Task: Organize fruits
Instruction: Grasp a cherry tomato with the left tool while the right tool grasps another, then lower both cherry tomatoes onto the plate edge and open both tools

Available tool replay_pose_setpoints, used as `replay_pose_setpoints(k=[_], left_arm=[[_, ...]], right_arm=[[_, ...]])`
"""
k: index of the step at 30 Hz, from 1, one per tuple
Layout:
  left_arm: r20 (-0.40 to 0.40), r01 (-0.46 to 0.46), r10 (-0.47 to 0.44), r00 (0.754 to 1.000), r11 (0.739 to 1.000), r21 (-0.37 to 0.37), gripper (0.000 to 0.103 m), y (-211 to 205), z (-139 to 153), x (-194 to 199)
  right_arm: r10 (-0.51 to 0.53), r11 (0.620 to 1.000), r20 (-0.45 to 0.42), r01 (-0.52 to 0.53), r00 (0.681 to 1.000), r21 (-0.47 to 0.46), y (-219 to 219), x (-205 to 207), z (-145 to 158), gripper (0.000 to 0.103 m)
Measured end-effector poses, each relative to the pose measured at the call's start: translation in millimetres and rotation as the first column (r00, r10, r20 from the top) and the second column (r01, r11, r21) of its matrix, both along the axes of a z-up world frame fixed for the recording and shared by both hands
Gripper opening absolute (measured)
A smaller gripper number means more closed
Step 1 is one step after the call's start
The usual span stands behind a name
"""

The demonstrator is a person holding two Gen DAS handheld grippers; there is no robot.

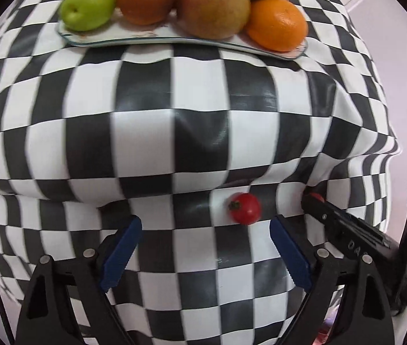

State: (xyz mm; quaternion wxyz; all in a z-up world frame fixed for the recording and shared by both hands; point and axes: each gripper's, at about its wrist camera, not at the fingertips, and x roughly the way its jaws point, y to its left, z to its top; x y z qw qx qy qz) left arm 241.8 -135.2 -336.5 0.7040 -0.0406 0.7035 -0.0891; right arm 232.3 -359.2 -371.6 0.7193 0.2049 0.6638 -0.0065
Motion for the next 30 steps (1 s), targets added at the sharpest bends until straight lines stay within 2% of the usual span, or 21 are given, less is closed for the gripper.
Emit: replay_pose_setpoints(k=[2,4,6,9,13,15,18,22,26,30], left_arm=[[-0.008,0.025,-0.026,1.0,0.999,-0.019,0.078,-11.6,-3.8,0.4],[-0.027,0.062,-0.062,0.998,0.998,-0.023,0.075,-26.2,-13.0,0.3],[-0.049,0.089,-0.09,0.995,0.996,-0.027,0.064,-37.2,-23.6,-1.0],[-0.086,0.103,-0.106,0.991,0.994,-0.045,0.053,-45.4,-39.1,-1.2],[-0.088,0.101,-0.107,0.99,0.993,-0.064,0.047,-48.7,-46.0,-2.5],[-0.081,0.11,-0.115,0.99,0.991,-0.071,0.03,-50.6,-46.1,0.8],[-0.067,0.11,-0.117,0.991,0.989,-0.103,0.028,-48.9,-45.6,3.7],[-0.03,0.118,-0.122,0.992,0.987,-0.106,0.028,-36.4,-35.5,-0.8],[-0.009,0.09,-0.092,0.996,0.989,-0.12,0.028,-21.5,-16.1,1.2],[0.041,0.048,-0.042,0.998,0.986,-0.159,0.028,4.5,21.1,4.8]], right_arm=[[0.0,1.0,-0.003,0.0,1.0,-0.014,-4.4,-5.9,7.2,0.028],[0.001,1.0,0.006,0.0,1.0,-0.023,-6.9,-7.5,11.4,0.028],[-0.001,1.0,0.009,0.002,1.0,-0.025,-13.3,-8.8,15.2,0.028],[-0.004,0.999,0.008,0.005,1.0,-0.035,-16.9,-13.0,16.2,0.028],[-0.014,0.999,0.005,0.014,1.0,-0.032,-16.1,-10.2,19.9,0.028],[-0.021,0.999,0.002,0.021,1.0,-0.027,-17.7,-13.0,17.8,0.028],[-0.023,0.999,0.001,0.023,1.0,-0.026,-20.4,-17.3,16.9,0.028],[-0.014,1.0,0.01,0.014,1.0,-0.021,-20.1,-14.0,19.2,0.028],[0.006,1.0,0.034,-0.006,0.999,-0.011,-13.5,-14.7,28.9,0.028],[0.032,0.999,0.078,-0.035,0.996,0.035,1.9,-9.6,48.5,0.028]])
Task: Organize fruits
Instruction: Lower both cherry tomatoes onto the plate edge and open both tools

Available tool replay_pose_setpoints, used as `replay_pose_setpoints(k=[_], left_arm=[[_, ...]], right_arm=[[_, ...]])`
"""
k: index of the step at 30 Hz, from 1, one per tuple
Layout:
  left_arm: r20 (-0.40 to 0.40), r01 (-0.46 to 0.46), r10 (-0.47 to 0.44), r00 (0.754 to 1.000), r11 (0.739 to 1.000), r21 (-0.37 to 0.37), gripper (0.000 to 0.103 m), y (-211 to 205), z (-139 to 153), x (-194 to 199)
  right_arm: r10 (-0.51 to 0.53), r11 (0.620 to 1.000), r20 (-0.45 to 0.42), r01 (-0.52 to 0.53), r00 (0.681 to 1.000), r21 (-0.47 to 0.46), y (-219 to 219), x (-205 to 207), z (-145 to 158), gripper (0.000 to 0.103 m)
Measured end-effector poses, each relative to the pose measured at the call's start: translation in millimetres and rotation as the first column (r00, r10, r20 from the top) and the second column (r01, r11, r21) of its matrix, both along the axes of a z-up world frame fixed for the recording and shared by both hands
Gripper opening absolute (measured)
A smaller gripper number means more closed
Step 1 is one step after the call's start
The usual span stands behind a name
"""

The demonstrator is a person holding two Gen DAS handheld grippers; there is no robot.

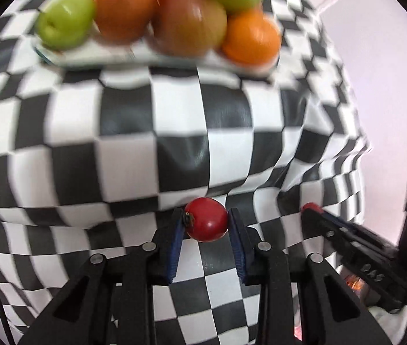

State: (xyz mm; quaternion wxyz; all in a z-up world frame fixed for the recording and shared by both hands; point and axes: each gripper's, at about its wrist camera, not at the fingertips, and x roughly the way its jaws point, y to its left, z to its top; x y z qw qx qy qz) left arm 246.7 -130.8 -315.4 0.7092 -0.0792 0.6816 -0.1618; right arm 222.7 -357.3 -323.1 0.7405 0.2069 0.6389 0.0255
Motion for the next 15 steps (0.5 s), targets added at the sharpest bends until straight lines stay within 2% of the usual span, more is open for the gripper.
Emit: replay_pose_setpoints(k=[6,11,15], left_arm=[[0.09,-0.071,0.076,0.993,0.996,-0.059,0.028,46.9,62.1,36.6],[0.108,-0.107,0.114,0.988,0.992,-0.062,0.028,72.1,75.9,70.7],[0.068,-0.121,0.126,0.99,0.99,-0.067,0.028,89.0,73.1,101.3]], right_arm=[[0.054,0.993,0.086,-0.062,0.995,0.099,41.4,36.6,30.8,0.028],[0.065,0.972,0.166,-0.101,0.984,0.214,81.8,81.5,36.4,0.028],[0.082,0.966,0.215,-0.131,0.973,0.224,114.3,115.6,28.0,0.028]])
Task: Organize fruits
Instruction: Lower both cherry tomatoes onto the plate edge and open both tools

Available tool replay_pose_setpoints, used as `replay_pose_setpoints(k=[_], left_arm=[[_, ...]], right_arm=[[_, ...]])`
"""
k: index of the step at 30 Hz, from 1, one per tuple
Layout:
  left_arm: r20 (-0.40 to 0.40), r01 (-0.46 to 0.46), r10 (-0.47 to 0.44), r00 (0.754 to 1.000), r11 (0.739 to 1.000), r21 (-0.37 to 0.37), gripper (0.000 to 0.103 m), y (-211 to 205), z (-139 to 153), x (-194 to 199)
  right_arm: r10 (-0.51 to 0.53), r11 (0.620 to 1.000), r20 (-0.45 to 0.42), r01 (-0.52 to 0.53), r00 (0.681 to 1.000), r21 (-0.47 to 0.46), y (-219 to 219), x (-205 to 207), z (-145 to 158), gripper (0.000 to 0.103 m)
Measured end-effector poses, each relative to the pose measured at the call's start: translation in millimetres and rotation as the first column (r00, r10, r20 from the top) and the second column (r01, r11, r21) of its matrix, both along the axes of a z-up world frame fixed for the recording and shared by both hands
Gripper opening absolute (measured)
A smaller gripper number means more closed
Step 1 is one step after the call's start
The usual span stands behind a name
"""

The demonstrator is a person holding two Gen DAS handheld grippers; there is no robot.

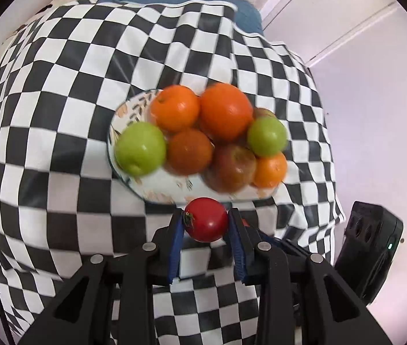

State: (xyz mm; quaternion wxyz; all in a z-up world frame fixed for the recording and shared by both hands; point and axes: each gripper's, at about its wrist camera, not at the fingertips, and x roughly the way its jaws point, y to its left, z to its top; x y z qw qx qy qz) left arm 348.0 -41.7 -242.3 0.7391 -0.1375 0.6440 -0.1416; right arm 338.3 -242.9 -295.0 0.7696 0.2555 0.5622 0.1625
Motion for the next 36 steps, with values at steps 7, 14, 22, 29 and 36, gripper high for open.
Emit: replay_pose_setpoints(k=[7,14,22,29,36], left_arm=[[-0.092,-0.001,0.0,0.996,1.0,-0.011,0.028,5.2,-22.9,29.1],[-0.136,-0.017,0.021,0.99,0.999,0.03,0.03,8.5,-38.3,41.6],[-0.107,-0.017,0.024,0.994,0.997,0.069,0.049,10.2,-30.7,44.7],[-0.035,-0.028,0.033,0.999,0.99,0.14,0.078,14.3,-12.4,36.3],[0.101,-0.054,0.02,0.995,0.935,0.352,0.085,11.3,7.1,13.3]], right_arm=[[0.019,0.999,0.015,-0.018,1.0,-0.044,22.4,26.4,-14.7,0.028],[0.031,0.997,0.01,-0.03,0.999,-0.076,27.8,35.6,-19.8,0.029],[0.012,0.995,0.003,-0.012,1.0,-0.102,29.0,34.2,-10.2,0.077],[-0.038,0.977,-0.011,0.035,0.999,-0.212,4.3,18.0,16.6,0.09],[-0.074,0.902,0.03,0.08,0.997,-0.424,-20.7,12.4,51.3,0.095]])
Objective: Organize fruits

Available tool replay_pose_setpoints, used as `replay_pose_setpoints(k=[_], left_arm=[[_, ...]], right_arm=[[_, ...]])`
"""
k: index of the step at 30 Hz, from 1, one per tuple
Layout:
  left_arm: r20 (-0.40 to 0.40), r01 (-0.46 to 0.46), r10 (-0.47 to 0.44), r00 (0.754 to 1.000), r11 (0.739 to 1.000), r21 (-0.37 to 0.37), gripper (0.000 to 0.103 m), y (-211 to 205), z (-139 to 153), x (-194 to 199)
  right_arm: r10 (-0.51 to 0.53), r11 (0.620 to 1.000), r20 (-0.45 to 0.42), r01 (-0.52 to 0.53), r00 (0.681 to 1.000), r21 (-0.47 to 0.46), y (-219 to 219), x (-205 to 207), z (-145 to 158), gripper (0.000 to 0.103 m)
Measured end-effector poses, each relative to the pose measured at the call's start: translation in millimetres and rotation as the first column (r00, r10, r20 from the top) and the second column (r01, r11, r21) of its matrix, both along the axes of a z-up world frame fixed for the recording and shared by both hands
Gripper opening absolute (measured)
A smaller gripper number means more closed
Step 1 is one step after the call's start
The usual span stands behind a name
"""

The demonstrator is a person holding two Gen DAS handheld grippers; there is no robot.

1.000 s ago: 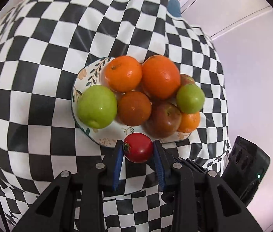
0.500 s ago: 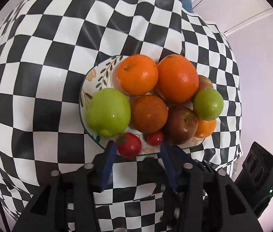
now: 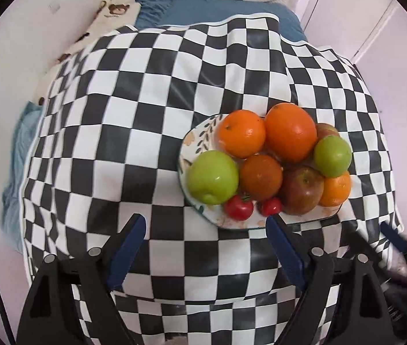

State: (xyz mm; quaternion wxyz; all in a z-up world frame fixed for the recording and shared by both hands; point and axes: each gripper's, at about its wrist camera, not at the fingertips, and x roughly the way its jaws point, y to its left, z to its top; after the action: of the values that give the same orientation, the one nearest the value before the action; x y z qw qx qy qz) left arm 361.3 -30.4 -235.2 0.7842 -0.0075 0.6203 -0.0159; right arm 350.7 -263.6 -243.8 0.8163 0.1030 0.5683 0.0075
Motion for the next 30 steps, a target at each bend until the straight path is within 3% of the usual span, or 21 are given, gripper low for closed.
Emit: replay_pose_setpoints(k=[11,20,30], left_arm=[[0.062,-0.002,0.002,0.998,1.0,0.012,0.085,-6.2,28.5,-31.0],[0.177,-0.001,-0.002,0.984,1.0,0.017,0.085,-12.9,88.9,-65.4],[0.301,0.018,-0.016,0.953,1.0,-0.005,0.085,-20.0,166.1,-120.9]], right_arm=[[-0.001,0.993,0.052,0.007,0.999,-0.117,-10.9,-7.3,42.9,0.097],[0.008,0.99,0.122,0.01,0.992,-0.14,-17.6,-34.8,96.7,0.098],[0.044,0.99,0.211,-0.015,0.977,-0.138,-21.2,-99.8,179.6,0.098]])
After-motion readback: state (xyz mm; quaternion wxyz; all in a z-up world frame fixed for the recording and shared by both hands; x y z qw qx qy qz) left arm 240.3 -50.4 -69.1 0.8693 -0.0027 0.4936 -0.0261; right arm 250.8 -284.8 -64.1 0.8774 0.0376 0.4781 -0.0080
